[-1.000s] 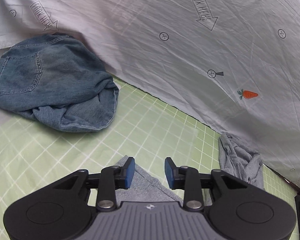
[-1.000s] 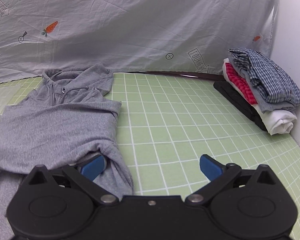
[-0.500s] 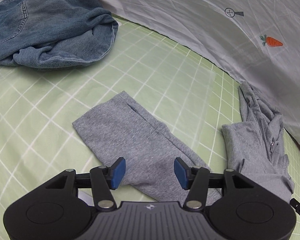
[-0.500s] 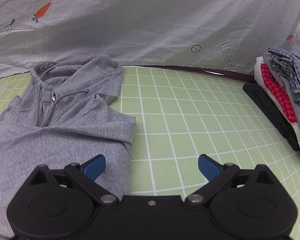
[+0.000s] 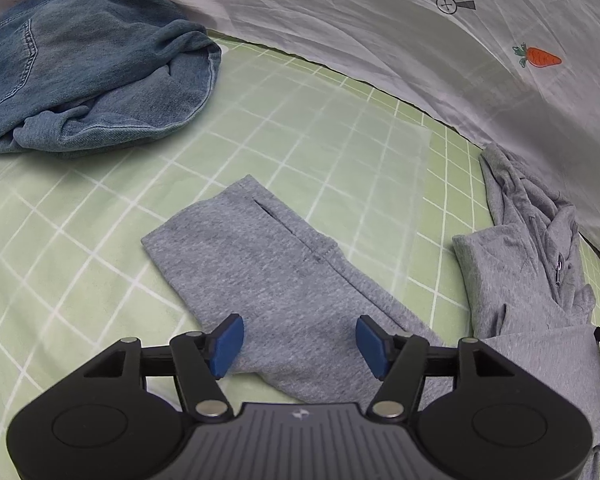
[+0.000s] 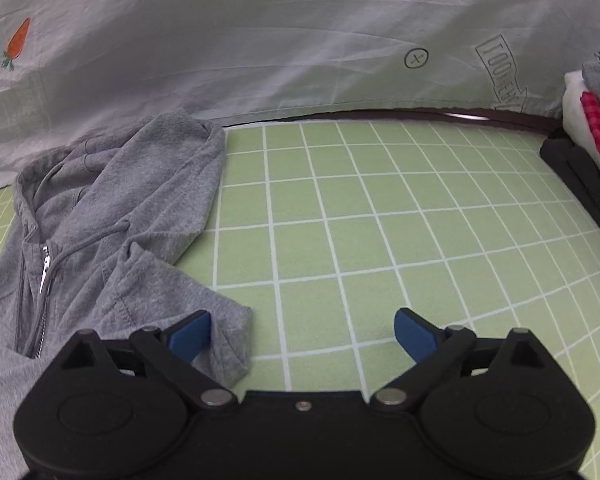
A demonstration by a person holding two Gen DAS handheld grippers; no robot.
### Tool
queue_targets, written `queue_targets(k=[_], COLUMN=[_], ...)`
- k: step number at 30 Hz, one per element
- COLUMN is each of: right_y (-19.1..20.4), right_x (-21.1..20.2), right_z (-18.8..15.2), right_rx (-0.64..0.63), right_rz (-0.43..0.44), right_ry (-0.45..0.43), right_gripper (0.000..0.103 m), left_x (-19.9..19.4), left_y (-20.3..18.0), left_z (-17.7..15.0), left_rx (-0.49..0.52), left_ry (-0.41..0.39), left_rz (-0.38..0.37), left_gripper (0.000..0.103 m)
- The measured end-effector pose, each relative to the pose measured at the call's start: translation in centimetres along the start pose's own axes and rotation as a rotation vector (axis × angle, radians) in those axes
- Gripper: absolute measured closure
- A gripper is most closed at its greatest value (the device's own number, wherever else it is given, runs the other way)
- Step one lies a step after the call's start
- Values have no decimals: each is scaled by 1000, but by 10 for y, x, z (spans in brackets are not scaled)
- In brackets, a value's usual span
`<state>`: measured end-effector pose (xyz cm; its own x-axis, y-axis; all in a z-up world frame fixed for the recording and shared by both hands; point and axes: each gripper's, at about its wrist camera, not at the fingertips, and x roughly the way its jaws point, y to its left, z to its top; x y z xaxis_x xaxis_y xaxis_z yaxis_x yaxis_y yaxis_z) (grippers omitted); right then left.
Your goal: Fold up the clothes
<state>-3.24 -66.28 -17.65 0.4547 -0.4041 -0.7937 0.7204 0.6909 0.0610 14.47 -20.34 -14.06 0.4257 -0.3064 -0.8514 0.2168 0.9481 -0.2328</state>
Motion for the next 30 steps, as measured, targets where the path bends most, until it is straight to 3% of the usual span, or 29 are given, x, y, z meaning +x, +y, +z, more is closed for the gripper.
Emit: queue_targets(k=[5,7,11,13,15,18,20,24,27,28,29,30], right_y=[-39,-45,-39,-33,-29,-23,-20,-18,-17,-17,-16,-15], right_x=[-12,-27,-54,-66,-76,-90,-98,-105,-108,-108,-109,-109], right_z=[3,-2,-22,-36,-50,-69,-80,-94,-96,-96,-96,-95], right_rx=[341,368,251,185,138,116,113,109,113,110,103,96], right_rz=[63,54,-4,-21,-41,-62,-72,-72,-77,-79,-84,-88], right_ry=[-15,-39,-48,-47,-46,-40,-36,-28,-34,-37,-39,-42], right_gripper=[6,5,5,5,5,5,5,4,4,4,4,4], left_x=[1,-1,2,9,18,28,28,24,20,19,18,17], left_y=[5,6,-11,-25,-40,-53,-58,-65,-71,-72,-74,-76], left_z=[5,7,16,21,24,22,21,20,20,20,20,20], left_rx=[-85,-114,-103,-63,-17,41,61,83,99,105,110,115], left_ry=[27,26,18,22,33,43,29,-10,-39,-49,-58,-68], left_rz=[-28,-51,-78,-31,52,120,124,106,91,87,82,77], left_gripper=[36,36,33,26,26,22,18,19,37,54,90,99])
